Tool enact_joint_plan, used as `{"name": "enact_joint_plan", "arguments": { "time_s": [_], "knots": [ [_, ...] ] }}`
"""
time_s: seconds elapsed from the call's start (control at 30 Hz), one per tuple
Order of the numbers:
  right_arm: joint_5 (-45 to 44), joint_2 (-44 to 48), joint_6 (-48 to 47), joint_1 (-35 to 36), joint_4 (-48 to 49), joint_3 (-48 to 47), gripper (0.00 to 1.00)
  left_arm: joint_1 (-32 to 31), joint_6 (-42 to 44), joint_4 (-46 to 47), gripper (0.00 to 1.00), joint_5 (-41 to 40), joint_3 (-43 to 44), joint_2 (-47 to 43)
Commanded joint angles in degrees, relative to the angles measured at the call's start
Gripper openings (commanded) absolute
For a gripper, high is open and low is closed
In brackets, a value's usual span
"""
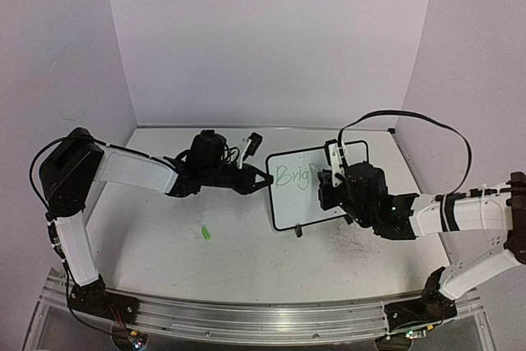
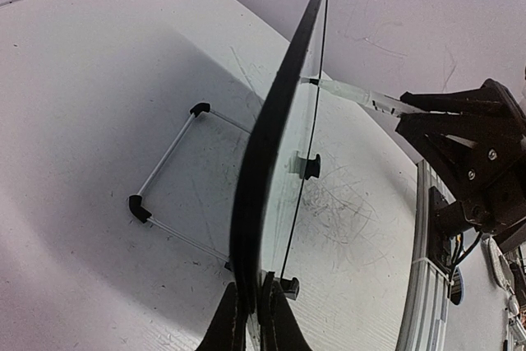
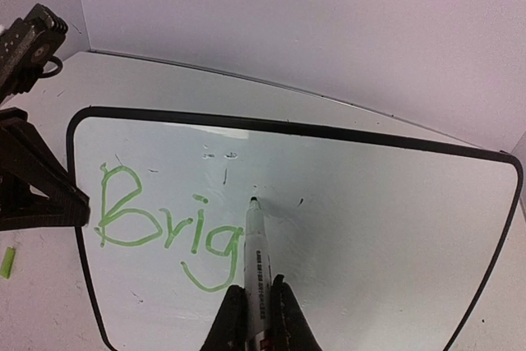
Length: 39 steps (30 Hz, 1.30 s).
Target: Write a sentence on the whiteboard
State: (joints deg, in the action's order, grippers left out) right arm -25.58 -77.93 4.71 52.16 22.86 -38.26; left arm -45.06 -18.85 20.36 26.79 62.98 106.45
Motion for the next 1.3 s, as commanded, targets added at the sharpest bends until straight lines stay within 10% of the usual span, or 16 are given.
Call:
{"name": "enact_joint_plan", "arguments": {
  "time_s": [0.0, 1.27],
  "knots": [
    [-0.15, 0.19, 1.4, -0.12, -1.38, -1.41, 0.0, -0.03, 2.59, -3.3, 0.0, -2.28, 1.54, -2.35],
    [0.68, 1.88, 4.48, 0.03, -2.07, 0.81, 0.0, -0.3, 2.51, -3.57, 0.0, -2.01, 1.92, -2.04]
  ]
}}
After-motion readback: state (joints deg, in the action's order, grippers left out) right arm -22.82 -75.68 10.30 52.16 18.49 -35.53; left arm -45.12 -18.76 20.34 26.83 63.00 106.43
